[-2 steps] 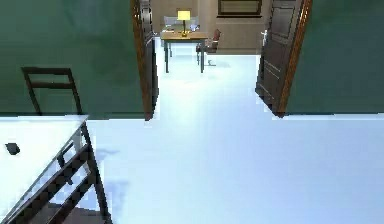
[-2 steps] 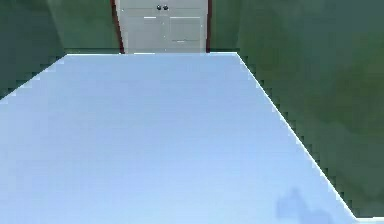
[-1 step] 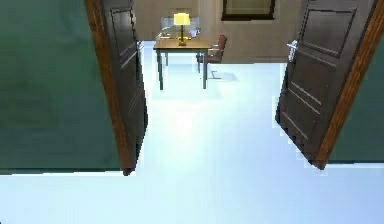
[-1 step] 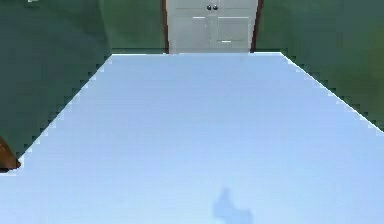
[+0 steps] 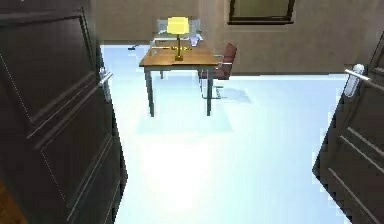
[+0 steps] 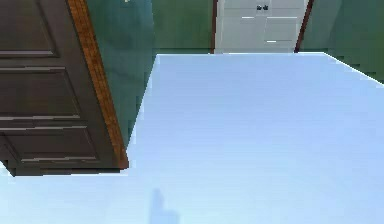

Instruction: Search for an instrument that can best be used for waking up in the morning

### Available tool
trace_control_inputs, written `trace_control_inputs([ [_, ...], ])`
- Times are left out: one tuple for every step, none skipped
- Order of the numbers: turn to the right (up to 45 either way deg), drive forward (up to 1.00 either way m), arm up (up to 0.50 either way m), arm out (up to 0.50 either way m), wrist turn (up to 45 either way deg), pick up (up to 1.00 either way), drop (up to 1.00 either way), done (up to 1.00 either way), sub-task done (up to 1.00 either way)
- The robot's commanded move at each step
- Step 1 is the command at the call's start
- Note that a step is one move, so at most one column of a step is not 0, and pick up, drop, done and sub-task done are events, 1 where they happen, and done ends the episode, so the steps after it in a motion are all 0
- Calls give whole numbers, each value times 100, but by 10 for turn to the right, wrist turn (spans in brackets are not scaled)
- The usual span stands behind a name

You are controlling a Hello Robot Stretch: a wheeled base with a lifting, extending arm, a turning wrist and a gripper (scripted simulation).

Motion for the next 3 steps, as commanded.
trace_control_inputs([
  [-30, 0, 0, 0, 0, 0, 0, 0, 0],
  [0, 100, 0, 0, 0, 0, 0, 0, 0],
  [-30, 0, 0, 0, 0, 0, 0, 0, 0],
])
